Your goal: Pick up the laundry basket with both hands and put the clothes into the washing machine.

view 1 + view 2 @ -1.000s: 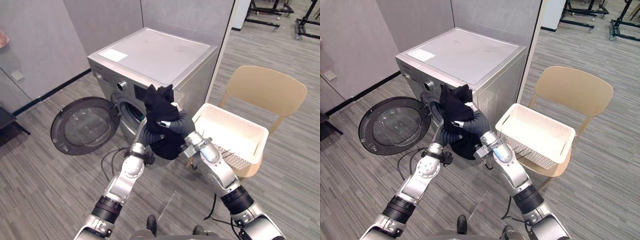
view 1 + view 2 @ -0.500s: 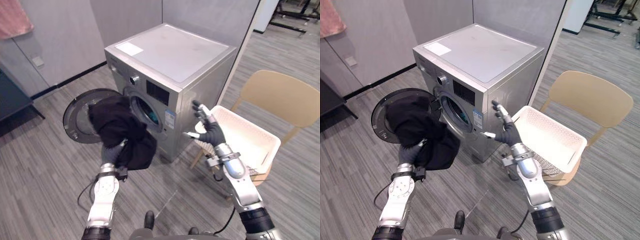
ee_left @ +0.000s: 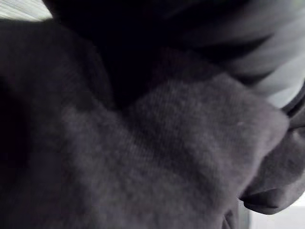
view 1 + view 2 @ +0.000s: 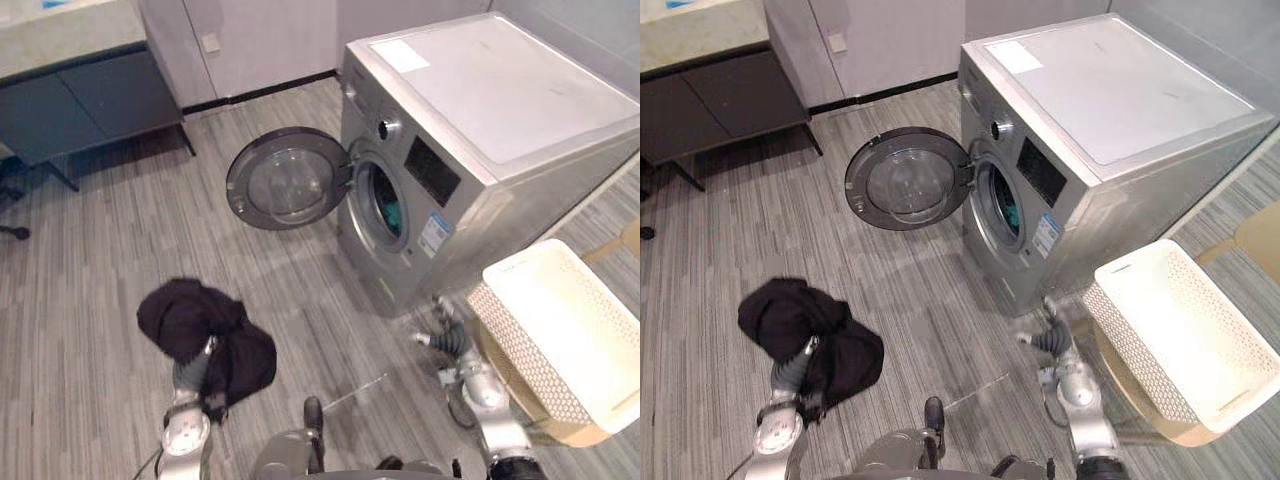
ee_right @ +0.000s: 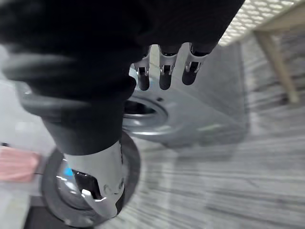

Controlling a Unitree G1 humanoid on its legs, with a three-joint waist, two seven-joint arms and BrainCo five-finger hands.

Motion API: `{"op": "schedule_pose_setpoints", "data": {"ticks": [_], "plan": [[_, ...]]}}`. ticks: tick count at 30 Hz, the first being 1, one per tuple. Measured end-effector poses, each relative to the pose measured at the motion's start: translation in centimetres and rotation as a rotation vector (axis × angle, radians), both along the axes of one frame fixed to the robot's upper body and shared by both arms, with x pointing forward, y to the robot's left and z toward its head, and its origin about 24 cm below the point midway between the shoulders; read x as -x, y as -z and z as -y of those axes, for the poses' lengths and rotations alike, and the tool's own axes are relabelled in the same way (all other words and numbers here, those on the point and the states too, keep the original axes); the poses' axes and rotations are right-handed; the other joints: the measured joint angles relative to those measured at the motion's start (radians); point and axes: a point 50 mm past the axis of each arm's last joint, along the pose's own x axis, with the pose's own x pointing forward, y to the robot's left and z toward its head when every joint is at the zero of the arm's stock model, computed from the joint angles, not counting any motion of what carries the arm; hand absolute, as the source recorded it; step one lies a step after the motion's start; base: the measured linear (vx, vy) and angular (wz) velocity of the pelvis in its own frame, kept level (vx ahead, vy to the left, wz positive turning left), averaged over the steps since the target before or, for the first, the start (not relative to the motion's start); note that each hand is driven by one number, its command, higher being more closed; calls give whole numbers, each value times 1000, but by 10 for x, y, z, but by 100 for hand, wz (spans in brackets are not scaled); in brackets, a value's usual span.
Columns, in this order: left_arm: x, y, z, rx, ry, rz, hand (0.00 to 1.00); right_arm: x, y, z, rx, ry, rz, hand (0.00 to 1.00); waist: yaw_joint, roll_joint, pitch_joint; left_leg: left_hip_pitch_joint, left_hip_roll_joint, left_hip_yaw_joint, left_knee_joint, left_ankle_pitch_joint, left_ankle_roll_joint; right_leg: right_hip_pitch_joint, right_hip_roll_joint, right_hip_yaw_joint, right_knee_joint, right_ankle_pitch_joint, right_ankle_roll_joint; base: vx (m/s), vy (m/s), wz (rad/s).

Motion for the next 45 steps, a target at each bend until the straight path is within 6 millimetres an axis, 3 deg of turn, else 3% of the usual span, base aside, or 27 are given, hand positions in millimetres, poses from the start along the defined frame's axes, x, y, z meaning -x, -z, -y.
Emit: {"op": "schedule_pose_setpoints", "data": {"ticks": [1,3,5,6,8,10,11,13,14,15,18,19,21,23,25,26,27,28,29,30,31,32,35,38,40,43,45], "plan": [[2,1,-1,1,1,-11,100,8,9,1,-12,25,-43,0,6,-13,9,3,-19,-9,17,-18,7,-7,-22,25,56,-5,-32,221,117,38],[-1,0,2,3,19,-9,100,26,26,6,-15,68,-144,0,-14,5,50,15,-43,-78,81,-64,43,-137,-32,309,321,49,-101,222,142,75],[-13,-7,3,-9,41,27,100,36,33,4,-23,93,-177,0,-40,9,94,46,-47,-139,83,-74,53,-204,72,454,372,-2,-43,242,102,90],[-17,-11,3,-20,41,45,100,40,38,3,-25,113,-199,0,-49,6,103,62,-51,-162,70,-77,57,-260,131,491,347,-11,-30,223,49,67],[-25,-16,5,-29,56,68,100,45,42,3,-29,138,-220,0,-65,0,130,104,-73,-191,34,-78,58,-335,188,505,245,-1,-20,181,19,53],[-37,-20,13,-23,99,96,100,53,46,10,-17,183,-251,0,-85,-7,131,145,-108,-238,-15,-78,57,-368,224,503,5,88,12,276,1,87],[-39,-20,17,-21,113,97,100,59,49,13,-13,197,-270,0,-100,-9,132,169,-128,-267,-27,-80,52,-374,226,518,-63,137,-3,441,-35,116],[-44,-20,24,-22,150,98,100,71,55,14,-13,211,-314,0,-120,-2,129,219,-142,-308,-24,-124,25,-356,228,539,-56,206,-60,458,-76,92],[-44,-20,29,-21,166,96,100,76,55,14,-15,217,-319,0,-120,9,123,239,-129,-315,-4,-164,-11,-329,231,526,-49,225,-90,663,-126,52],[-44,-18,35,-3,182,94,100,72,51,12,-16,201,-295,0,-115,23,125,218,-95,-272,124,-202,-88,-286,235,496,-40,210,-129,658,-126,48],[-39,-18,44,39,196,103,100,58,37,8,-11,168,-212,0,-116,39,131,117,-3,-136,501,-162,-156,-176,276,476,-53,162,-142,445,-80,0],[-33,-19,50,60,204,107,100,48,26,7,-4,155,-146,0,-103,42,129,64,69,-75,701,-85,-141,-105,303,502,-75,139,-149,557,-9,-59],[-34,-21,58,71,251,118,100,35,12,6,2,138,-70,0,-83,41,127,-6,155,-43,843,-121,-90,-23,321,551,-126,122,-139,599,54,-72],[-39,-27,62,77,273,147,100,29,5,6,3,141,-31,0,-60,39,127,-82,205,-49,833,-169,-83,21,315,623,-174,119,-135,462,157,-73],[-41,-29,61,74,272,157,100,26,5,4,0,148,-25,0,-52,35,130,-123,221,-74,726,-196,-100,48,289,678,-179,105,-111,327,266,-69],[-43,-30,63,77,275,164,100,27,5,6,1,158,-25,0,-48,32,132,-131,212,-121,566,-198,-115,58,257,717,-155,70,-60,407,470,-92],[-42,-30,66,88,275,167,100,29,4,12,13,174,-26,0,-41,50,122,-89,198,-192,336,-158,-164,46,247,761,-107,26,-14,395,515,-115],[-41,-29,73,110,276,168,100,29,3,15,22,175,-24,0,-30,73,117,-47,214,-252,187,-46,-208,39,256,786,-83,-7,24,309,458,-117],[-46,-26,68,90,284,146,100,29,10,3,-17,179,-51,0,-37,26,114,-24,181,-205,223,-47,-194,33,222,836,-59,-28,37,310,378,-101],[-50,-29,68,77,302,156,100,30,12,-3,-38,180,-52,0,-39,5,107,-32,157,-237,289,-78,-180,24,207,862,-61,-12,47,371,337,-137],[-51,-31,68,68,309,164,100,25,12,-6,-48,174,-51,0,-34,-8,106,-35,131,-327,372,-130,-197,21,207,919,-74,-10,52,307,213,-132],[-51,-31,69,66,318,164,100,24,11,-6,-49,172,-44,0,-35,-9,106,-27,136,-317,385,-150,-193,20,207,939,-82,-1,65,244,202,-168],[-57,-35,78,61,375,182,100,23,12,-8,-53,173,-43,0,-36,-20,98,26,193,-153,393,-176,-176,-33,216,1056,-116,100,95,110,240,-171],[-57,-34,74,41,392,173,100,22,23,-12,-64,164,-97,0,-42,-22,80,118,242,-10,306,-175,-175,-107,212,953,-187,232,80,24,151,-222],[-61,-33,64,5,394,160,100,17,34,-13,-49,133,-163,0,-57,-22,70,184,263,117,218,-186,-157,-171,156,553,-182,237,-4,-8,-26,-209],[-66,-26,62,8,382,129,100,16,41,-5,-12,120,-214,0,-71,5,83,259,302,225,191,-190,-161,-184,122,280,-164,299,-50,-13,-68,-169],[-66,-23,61,11,378,117,100,14,39,5,19,120,-214,0,-85,26,88,301,319,252,174,-194,-168,-183,134,244,-156,281,-64,45,-163,-116]]}}
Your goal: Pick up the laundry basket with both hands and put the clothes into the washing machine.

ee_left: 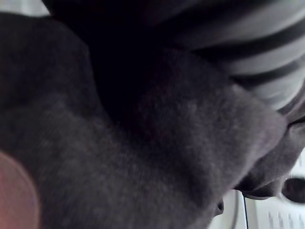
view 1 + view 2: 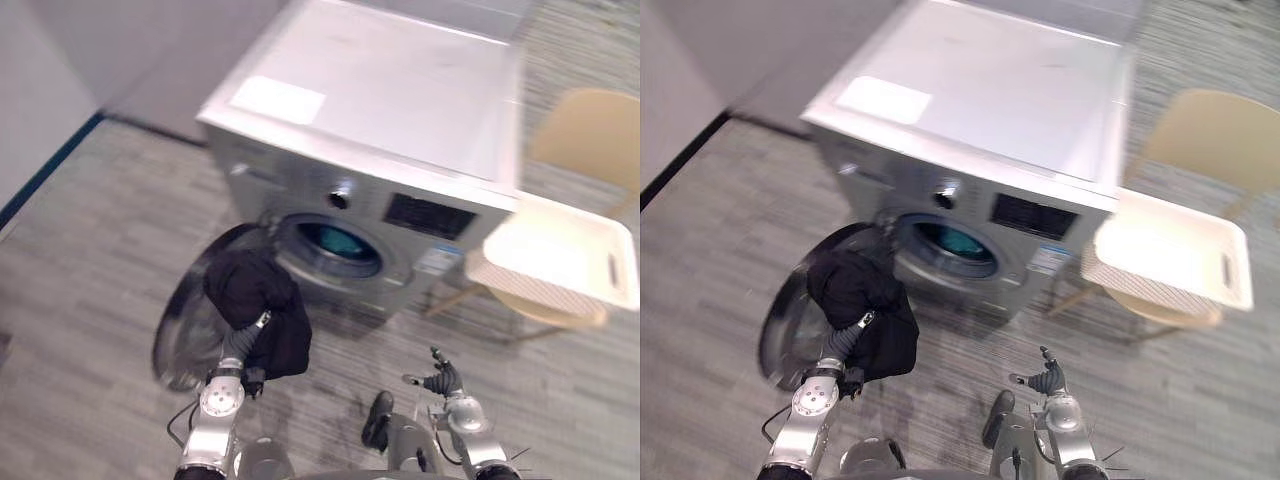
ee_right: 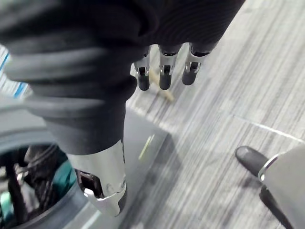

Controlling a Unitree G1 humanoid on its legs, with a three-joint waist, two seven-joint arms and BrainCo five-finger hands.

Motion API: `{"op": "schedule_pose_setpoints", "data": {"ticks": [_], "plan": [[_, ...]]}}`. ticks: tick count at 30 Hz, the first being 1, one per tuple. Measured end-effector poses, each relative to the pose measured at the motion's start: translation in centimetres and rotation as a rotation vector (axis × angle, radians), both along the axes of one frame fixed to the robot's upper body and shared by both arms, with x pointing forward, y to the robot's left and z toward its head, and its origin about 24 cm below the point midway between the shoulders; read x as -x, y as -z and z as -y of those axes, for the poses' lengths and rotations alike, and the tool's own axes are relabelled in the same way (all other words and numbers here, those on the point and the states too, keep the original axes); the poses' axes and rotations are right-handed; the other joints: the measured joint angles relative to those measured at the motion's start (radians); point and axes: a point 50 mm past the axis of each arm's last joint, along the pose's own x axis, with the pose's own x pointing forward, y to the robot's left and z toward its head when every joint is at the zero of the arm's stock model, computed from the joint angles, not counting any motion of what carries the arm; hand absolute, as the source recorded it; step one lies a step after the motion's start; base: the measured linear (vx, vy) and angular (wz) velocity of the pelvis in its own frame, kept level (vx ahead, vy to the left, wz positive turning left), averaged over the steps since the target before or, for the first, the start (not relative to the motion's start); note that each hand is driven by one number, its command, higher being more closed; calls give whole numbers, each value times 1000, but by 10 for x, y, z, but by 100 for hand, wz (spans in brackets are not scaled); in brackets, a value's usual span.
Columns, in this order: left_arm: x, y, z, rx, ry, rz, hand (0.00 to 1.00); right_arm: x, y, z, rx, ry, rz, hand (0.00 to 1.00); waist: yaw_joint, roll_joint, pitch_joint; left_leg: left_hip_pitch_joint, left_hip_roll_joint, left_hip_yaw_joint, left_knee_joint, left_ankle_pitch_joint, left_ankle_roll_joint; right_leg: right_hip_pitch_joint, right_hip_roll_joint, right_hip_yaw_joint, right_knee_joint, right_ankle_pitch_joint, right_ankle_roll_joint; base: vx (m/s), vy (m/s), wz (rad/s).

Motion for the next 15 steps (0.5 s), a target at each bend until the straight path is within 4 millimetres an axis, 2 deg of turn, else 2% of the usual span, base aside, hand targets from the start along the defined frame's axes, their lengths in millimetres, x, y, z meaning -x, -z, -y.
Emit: {"op": "schedule_pose_setpoints", "data": {"ticks": [1,3,4,5,6,7,8,9,10,11,13,14,15], "plan": [[-1,-1,3,9,3,7,100,-1,-1,6,18,0,0,0,-20,8,3,21,8,18,-8,-3,-6,-9,29,22,19,-14,4,88,-194,-79],[2,2,2,18,-10,-4,100,1,-1,11,36,-3,-8,0,-29,11,4,29,47,26,70,5,-7,-17,63,67,40,-60,0,109,-191,-77],[5,4,2,19,-13,-13,100,1,-2,12,40,-4,-7,0,-29,12,4,22,62,21,117,16,8,-12,69,79,43,-65,-5,105,-199,-83],[9,7,2,20,-16,-29,100,3,-1,15,49,-2,-14,0,-33,15,5,-25,100,-29,265,75,99,9,92,104,40,-76,-17,113,-203,-65],[11,11,2,23,-17,-49,100,9,1,20,61,5,-29,0,-33,21,10,-76,117,-98,375,164,120,40,103,120,30,-82,-28,124,-182,-53],[13,14,2,25,-21,-59,100,12,2,23,67,9,-38,0,-32,23,13,-100,122,-144,427,176,109,59,109,131,19,-85,-33,157,-129,-40],[15,18,2,27,-27,-79,100,16,3,26,65,27,-48,0,-24,25,18,-153,100,-236,510,100,62,91,122,154,1,-91,-43,181,-72,-43],[16,18,1,22,-31,-82,100,16,2,30,69,49,-45,0,-18,22,21,-188,61,-293,514,55,34,109,124,168,-10,-92,-45,184,-72,-46],[16,18,1,20,-35,-81,100,17,2,32,71,64,-45,0,-14,16,24,-203,36,-318,496,36,22,116,126,177,-17,-92,-45,181,-47,-40],[15,18,0,17,-43,-78,100,20,5,34,71,82,-60,0,-7,21,26,-226,-11,-364,411,8,3,136,133,187,-34,-92,-45,176,2,-30],[16,18,-2,13,-52,-79,100,21,6,35,65,93,-65,0,-5,22,26,-234,-75,-419,242,4,0,146,134,201,-39,-98,-36,188,69,-29],[16,19,-4,10,-65,-83,100,20,6,36,58,111,-63,0,-5,31,24,-228,-118,-466,82,15,-7,140,135,213,-29,-99,-20,164,133,-36],[16,19,-5,6,-75,-83,100,21,7,39,56,129,-67,0,-5,40,26,-225,-137,-494,-5,56,-8,131,138,224,-4,-111,0,166,163,-45]]}}
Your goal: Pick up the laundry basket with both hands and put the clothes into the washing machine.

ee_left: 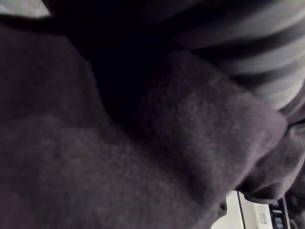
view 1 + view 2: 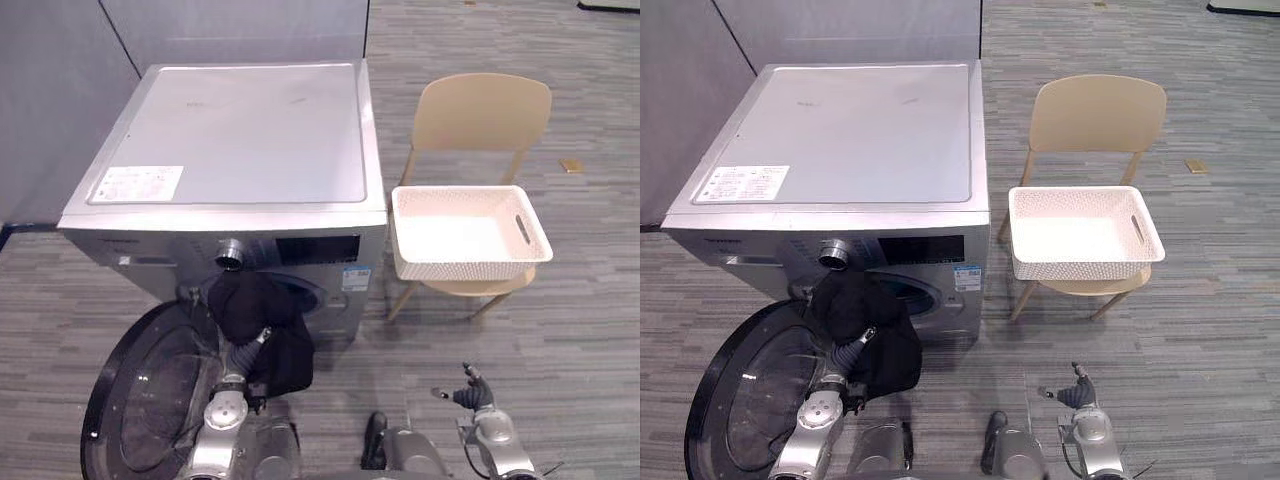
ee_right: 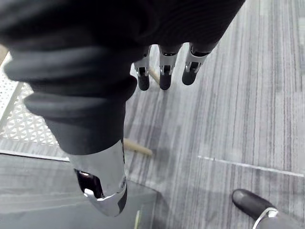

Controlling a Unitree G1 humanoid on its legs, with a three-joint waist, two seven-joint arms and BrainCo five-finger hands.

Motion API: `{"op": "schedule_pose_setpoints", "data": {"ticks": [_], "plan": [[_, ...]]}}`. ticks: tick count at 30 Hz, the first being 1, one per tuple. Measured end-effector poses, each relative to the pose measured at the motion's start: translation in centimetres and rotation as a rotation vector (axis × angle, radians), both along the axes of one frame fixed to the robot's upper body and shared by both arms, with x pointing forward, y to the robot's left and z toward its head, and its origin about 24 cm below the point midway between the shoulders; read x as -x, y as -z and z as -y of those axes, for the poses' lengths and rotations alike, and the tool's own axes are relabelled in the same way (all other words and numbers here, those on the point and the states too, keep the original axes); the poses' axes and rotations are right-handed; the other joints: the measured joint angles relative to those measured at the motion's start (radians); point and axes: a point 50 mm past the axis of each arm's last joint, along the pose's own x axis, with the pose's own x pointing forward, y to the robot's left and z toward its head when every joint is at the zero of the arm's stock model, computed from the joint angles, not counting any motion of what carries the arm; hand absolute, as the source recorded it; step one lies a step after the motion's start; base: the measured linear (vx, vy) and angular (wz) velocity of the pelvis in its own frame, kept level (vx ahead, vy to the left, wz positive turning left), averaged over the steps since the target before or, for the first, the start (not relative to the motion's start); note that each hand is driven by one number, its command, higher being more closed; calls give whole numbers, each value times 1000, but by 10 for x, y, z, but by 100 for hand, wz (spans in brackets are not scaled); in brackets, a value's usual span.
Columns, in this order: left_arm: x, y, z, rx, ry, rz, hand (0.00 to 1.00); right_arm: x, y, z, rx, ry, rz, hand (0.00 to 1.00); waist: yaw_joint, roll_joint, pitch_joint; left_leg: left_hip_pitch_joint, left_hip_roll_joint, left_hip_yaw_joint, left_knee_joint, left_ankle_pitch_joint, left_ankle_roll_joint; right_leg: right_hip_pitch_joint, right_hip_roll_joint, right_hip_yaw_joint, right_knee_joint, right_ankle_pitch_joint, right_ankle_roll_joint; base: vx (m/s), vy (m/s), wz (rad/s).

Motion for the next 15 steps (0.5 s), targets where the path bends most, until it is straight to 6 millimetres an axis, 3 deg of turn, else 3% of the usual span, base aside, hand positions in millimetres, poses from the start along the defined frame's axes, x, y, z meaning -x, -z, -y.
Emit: {"op": "schedule_pose_setpoints", "data": {"ticks": [1,2,4,6,8,11,13,15], "plan": [[0,0,-2,-6,-5,-2,100,1,1,0,-5,4,-4,0,4,2,2,10,-9,-1,3,32,21,-8,-2,18,24,-11,8,140,155,-36],[0,2,-5,-19,-6,-10,100,0,1,-5,-20,3,1,0,11,-19,8,19,-23,16,7,31,22,-11,-22,32,42,-24,25,168,166,-14],[-1,1,-5,-20,-6,-8,100,-1,1,-5,-21,6,12,0,0,-39,20,-8,-62,24,52,-1,56,-43,-70,39,107,-57,59,161,188,8],[-7,-2,-5,-23,-9,11,100,-6,-1,-7,-25,2,26,0,-1,-49,46,-49,-93,39,121,-11,68,-90,-114,44,183,-81,76,89,163,5],[-17,-11,-5,-27,-25,53,100,-21,-9,-10,-25,-12,70,0,3,-47,99,-94,-100,57,210,-35,74,-134,-137,55,267,-102,83,-14,141,-4],[-40,-32,-9,-40,-69,154,100,-52,-33,-14,-7,-25,198,0,21,-42,156,-249,-87,79,396,-142,109,-304,-166,96,464,-190,92,-125,117,-12],[-65,-57,-10,-27,-122,265,100,-79,-57,-18,10,-33,313,0,25,-47,212,-413,-66,81,556,-202,121,-466,-180,121,625,-245,85,-190,42,0],[-78,-75,-16,-29,-174,333,100,-100,-78,-23,19,-36,407,0,25,-55,229,-560,-46,84,680,-234,124,-623,-178,148,748,-274,75,-171,27,-18]]}}
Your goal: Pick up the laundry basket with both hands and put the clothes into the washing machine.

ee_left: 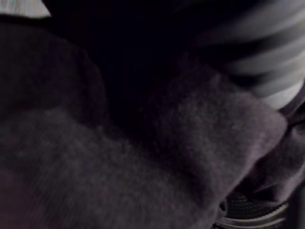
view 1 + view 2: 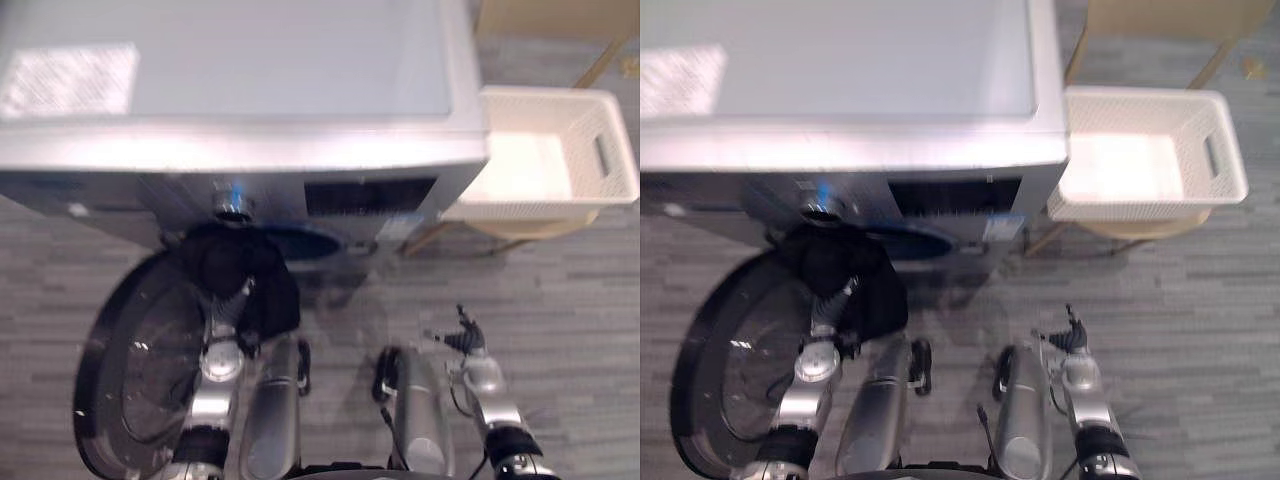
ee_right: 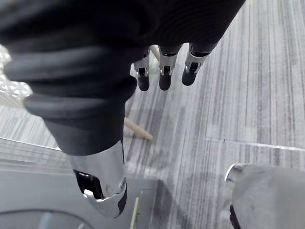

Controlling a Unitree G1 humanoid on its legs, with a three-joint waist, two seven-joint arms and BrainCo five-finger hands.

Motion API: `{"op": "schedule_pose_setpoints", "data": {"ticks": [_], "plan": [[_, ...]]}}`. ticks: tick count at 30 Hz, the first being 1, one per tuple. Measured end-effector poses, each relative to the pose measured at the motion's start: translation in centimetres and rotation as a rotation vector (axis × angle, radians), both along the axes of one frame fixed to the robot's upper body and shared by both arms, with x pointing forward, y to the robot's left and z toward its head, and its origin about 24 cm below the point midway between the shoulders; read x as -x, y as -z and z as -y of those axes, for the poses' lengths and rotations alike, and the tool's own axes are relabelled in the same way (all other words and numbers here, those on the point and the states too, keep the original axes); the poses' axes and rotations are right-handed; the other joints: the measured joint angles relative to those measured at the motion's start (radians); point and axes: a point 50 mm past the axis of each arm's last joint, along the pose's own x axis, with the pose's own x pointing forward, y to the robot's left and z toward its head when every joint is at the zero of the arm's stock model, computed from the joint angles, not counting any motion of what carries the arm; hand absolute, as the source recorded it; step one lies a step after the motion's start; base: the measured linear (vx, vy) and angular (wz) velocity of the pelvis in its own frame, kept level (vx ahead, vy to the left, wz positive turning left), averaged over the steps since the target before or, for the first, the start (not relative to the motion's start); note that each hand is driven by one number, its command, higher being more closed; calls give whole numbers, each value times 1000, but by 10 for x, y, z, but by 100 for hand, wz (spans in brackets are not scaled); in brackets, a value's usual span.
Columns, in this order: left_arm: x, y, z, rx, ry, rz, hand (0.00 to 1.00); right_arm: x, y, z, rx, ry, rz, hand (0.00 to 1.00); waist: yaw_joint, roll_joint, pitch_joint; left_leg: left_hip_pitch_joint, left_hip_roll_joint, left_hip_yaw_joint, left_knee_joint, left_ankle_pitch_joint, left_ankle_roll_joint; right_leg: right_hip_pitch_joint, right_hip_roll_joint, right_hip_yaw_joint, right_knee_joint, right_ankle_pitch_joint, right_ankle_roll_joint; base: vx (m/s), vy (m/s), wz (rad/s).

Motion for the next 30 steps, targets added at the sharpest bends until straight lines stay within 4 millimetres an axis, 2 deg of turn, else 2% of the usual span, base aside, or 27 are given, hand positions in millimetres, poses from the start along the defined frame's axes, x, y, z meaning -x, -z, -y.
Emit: {"op": "schedule_pose_setpoints", "data": {"ticks": [1,3,4,6,7,9,10,12,13,14,15,16,18,21,22,24,25,28,30], "plan": [[-4,-5,-1,-1,-10,20,100,-6,-7,-1,1,2,30,0,0,-1,6,-39,9,2,31,-8,1,-42,3,7,29,-6,-1,-165,11,-32],[-20,-32,-6,-17,-60,115,100,-26,-41,-8,10,-3,173,0,0,-4,44,-186,44,6,155,-35,2,-203,18,35,151,-25,-14,-143,-8,-32],[-22,-39,-6,-19,-69,143,100,-29,-48,-9,10,-1,207,0,-1,-5,48,-221,51,6,180,-39,1,-239,21,39,174,-28,-19,-133,-37,-25],[-30,-77,-10,-82,-118,281,100,-33,-75,-14,15,2,333,0,1,-12,62,-361,76,-2,275,-49,1,-384,32,52,274,-43,-33,-130,-78,-15],[-32,-85,-11,-98,-129,310,100,-34,-79,-15,14,3,350,0,0,-12,63,-387,83,-5,293,-51,1,-409,33,51,292,-46,-37,-117,-107,-7],[-35,-117,-19,-202,-182,403,100,-33,-89,-15,16,21,402,0,-5,-20,70,-463,95,-14,361,-60,-4,-489,34,57,366,-61,-46,-93,-103,-1],[-36,-140,-25,-285,-229,474,100,-31,-95,-14,19,28,434,0,-10,-20,70,-512,99,-24,396,-61,-5,-534,34,57,406,-70,-53,-91,-95,5],[-36,-166,-29,-361,-269,556,100,-30,-102,-14,28,24,470,0,-12,-21,70,-552,101,-30,417,-61,-5,-574,32,57,434,-74,-58,-87,-97,8],[-36,-193,-32,-433,-312,636,100,-30,-107,-15,34,15,502,0,-19,-21,70,-581,113,-30,436,-60,-6,-603,32,57,457,-76,-63,-71,-97,7],[-35,-203,-32,-455,-326,668,100,-30,-109,-15,34,12,511,0,-21,-21,70,-590,118,-30,443,-60,-6,-612,32,57,465,-78,-65,-65,-108,9],[-32,-225,-32,-502,-357,739,100,-30,-111,-15,36,7,529,0,-26,-21,71,-606,119,-31,452,-58,-9,-628,30,58,479,-80,-68,-26,-61,6],[-31,-236,-32,-518,-371,776,100,-30,-113,-16,36,4,538,0,-28,-21,71,-615,121,-32,456,-58,-9,-637,30,59,483,-79,-68,-23,-60,3],[-26,-270,-27,-553,-411,895,100,-27,-119,-17,39,-8,580,0,-30,-23,71,-647,124,-30,470,-57,-8,-673,31,64,499,-79,-69,-5,-43,-3],[-25,-298,-14,-547,-405,990,100,-26,-122,-20,40,-18,593,0,-36,-40,81,-670,129,-23,478,-56,-9,-705,36,74,510,-78,-71,22,-30,-4],[-28,-311,-8,-551,-404,1021,100,-26,-123,-21,39,-28,598,0,-37,-49,87,-676,133,-20,482,-55,-10,-715,41,77,513,-77,-72,33,-28,-9],[-36,-332,-6,-582,-403,1031,100,-26,-126,-22,39,-46,613,0,-44,-51,88,-694,139,-23,487,-55,-10,-729,49,77,514,-76,-72,31,-19,-10],[-39,-346,-8,-599,-412,1032,0,-27,-128,-24,38,-56,628,0,-53,-52,89,-705,144,-23,490,-55,-10,-739,54,77,512,-74,-72,30,-14,-14],[-49,-373,-14,-610,-412,993,0,-31,-135,-27,36,-83,657,0,-60,-63,94,-721,171,-17,493,-56,-10,-761,75,77,501,-59,-74,34,-18,-23],[-57,-380,-15,-613,-382,946,0,-31,-137,-28,36,-90,662,0,-62,-65,95,-734,186,-21,493,-56,-10,-769,88,68,490,-52,-77,24,-20,-22]]}}
